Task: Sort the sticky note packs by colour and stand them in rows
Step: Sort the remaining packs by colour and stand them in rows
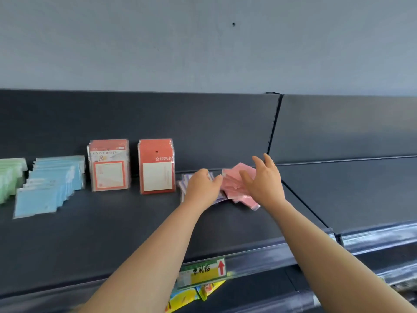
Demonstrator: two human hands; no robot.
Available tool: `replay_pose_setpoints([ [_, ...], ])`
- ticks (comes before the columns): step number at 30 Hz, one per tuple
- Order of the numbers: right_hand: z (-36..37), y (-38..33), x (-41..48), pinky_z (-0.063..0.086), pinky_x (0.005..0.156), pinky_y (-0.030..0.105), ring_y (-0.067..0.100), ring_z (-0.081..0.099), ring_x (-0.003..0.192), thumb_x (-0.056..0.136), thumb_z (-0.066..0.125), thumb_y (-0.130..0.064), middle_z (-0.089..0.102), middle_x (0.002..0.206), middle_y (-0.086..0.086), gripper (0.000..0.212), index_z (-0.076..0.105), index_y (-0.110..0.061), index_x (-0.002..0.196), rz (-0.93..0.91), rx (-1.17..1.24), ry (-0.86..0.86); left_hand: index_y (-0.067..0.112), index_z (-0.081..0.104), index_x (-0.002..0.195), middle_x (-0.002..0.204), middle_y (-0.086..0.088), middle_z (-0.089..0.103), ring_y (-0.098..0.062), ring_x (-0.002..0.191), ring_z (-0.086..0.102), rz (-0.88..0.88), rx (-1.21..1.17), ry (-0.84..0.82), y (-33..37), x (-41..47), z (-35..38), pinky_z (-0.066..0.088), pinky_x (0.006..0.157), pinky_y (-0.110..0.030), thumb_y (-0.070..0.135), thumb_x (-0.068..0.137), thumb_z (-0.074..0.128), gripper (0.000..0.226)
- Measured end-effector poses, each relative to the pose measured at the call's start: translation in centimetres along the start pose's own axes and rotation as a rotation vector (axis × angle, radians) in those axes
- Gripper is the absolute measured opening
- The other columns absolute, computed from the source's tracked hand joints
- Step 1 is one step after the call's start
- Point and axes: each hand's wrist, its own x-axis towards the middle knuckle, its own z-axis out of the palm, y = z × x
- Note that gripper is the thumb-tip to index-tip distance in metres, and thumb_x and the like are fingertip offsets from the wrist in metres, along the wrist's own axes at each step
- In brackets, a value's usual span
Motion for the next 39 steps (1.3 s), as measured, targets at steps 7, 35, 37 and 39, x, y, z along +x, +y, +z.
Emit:
replay_pose_setpoints([
  [7, -0.9, 4.5, 2.4, 0.033, 0.107, 0.034, 0.024, 0.038, 0.137, 0.089, 0.057, -0.051, 0.036, 0.152, 0.008, 0.081, 0.023, -0.013, 0.152, 0.241, 0.398, -0.351, 0.005, 0.051, 0.093, 0.09, -0.01, 0.055, -0.026, 0.082, 0.054, -0.156, 0.137, -0.023, 3.1, 1.2, 4.1, 0.035, 0.061, -0.03, 0.034, 0.095, 0.05, 0.029],
  [35, -1.4, 12.8, 9.6, 0.039, 0.058, 0.027, 0.021, 0.055, 0.088, 0.089, 0.054, -0.047, 0.056, 0.116, 0.009, 0.046, 0.046, -0.008, 0.112, 0.339, 0.5, -0.305, 0.007, 0.057, 0.104, 0.106, -0.011, 0.066, -0.028, 0.088, 0.07, -0.223, -0.27, -0.087, 6.5, 7.7, 14.3, 0.061, 0.07, -0.048, 0.045, 0.085, 0.054, 0.042],
  [37, -1.5, 12.9, 9.5, 0.041, 0.069, 0.03, 0.024, 0.054, 0.1, 0.089, 0.053, -0.051, 0.049, 0.126, 0.011, 0.054, 0.045, -0.007, 0.12, 0.318, 0.47, -0.297, 0.007, 0.055, 0.099, 0.108, -0.017, 0.063, -0.027, 0.086, 0.067, -0.193, -0.21, -0.043, 6.8, 7.1, 14.2, 0.059, 0.073, -0.044, 0.047, 0.086, 0.052, 0.042],
  [39, -1.9, 12.7, 9.2, 0.04, 0.087, 0.033, 0.027, 0.047, 0.119, 0.091, 0.051, -0.05, 0.041, 0.138, 0.012, 0.061, 0.041, -0.006, 0.132, 0.252, 0.401, -0.262, 0.006, 0.054, 0.1, 0.11, -0.022, 0.058, -0.026, 0.083, 0.06, -0.136, -0.125, 0.003, 7.5, 6.3, 13.8, 0.049, 0.065, -0.033, 0.042, 0.094, 0.049, 0.036],
])
